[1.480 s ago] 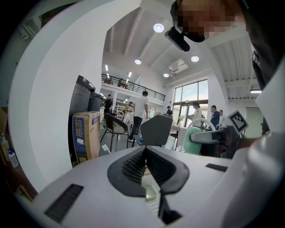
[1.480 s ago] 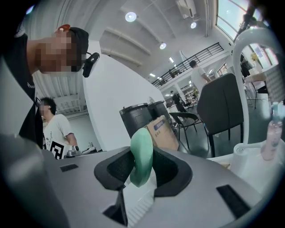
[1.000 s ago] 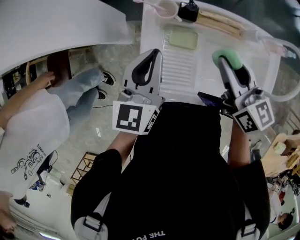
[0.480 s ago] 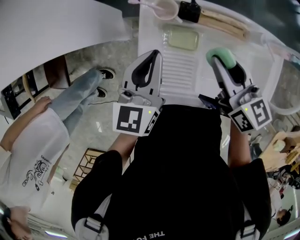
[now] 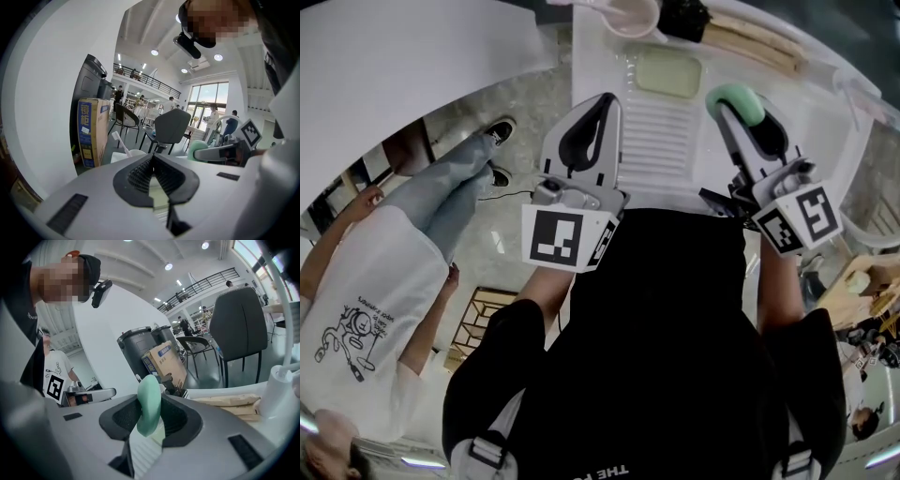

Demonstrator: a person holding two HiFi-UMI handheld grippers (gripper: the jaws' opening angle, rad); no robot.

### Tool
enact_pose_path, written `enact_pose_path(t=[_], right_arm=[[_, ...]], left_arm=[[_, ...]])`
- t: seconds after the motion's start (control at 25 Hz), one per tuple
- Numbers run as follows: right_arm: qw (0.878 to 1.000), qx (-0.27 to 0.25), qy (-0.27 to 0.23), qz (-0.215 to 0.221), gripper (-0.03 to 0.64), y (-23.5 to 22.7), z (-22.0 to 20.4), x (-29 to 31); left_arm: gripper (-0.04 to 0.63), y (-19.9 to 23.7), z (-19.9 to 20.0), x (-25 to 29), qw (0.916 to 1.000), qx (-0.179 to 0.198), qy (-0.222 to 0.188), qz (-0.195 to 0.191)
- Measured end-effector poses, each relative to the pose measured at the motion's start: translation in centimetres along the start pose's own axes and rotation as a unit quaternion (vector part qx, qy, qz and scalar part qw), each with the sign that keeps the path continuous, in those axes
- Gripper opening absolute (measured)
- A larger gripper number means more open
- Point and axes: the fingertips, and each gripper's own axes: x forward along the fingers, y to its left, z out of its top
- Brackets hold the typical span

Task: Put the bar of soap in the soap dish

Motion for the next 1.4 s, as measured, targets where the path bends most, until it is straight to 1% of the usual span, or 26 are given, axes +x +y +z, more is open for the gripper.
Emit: enact_pose_path(t=[0.32,0.44,0.64,0.76,0.84,0.96,1.08,1.2,1.4], right_arm=[[1.0,-0.008,0.028,-0.007,0.127,-0.7,-1.5,1.5],[0.999,-0.008,0.037,-0.011,0.127,-1.2,-1.9,1.9],[0.999,-0.008,0.051,-0.011,0.127,-1.5,-2.6,2.9],[0.997,-0.036,0.071,-0.019,0.127,-1.7,-3.5,3.7],[0.994,-0.062,0.09,-0.028,0.127,-2.1,-4.3,4.3],[0.986,-0.099,0.125,-0.041,0.127,-3.1,-6.0,5.4],[0.974,-0.136,0.172,-0.058,0.127,-4.1,-8.0,6.4],[0.963,-0.158,0.21,-0.06,0.127,-4.5,-9.9,7.4],[0.938,-0.215,0.263,-0.065,0.127,-5.5,-12.2,9.4]], left_arm=[[0.003,0.9,-1.0,0.9,0.9998,-0.013,0.012,0.001],[0.003,1.6,-1.0,1.2,0.9997,-0.017,0.013,0.009],[0.003,2.3,-1.6,1.5,0.9995,-0.013,0.023,0.015],[0.003,2.4,-1.7,1.5,0.9995,-0.005,0.026,0.015],[0.003,2.5,-1.8,1.6,0.9994,-0.013,0.027,0.015],[0.003,2.8,-2.0,2.0,0.9992,-0.02,0.031,0.016],[0.003,3.2,-1.8,2.0,0.9994,-0.015,0.027,0.018],[0.004,3.2,-1.8,1.8,0.9993,-0.017,0.032,0.014],[0.003,2.9,-2.1,2.0,0.9991,-0.02,0.036,0.011]])
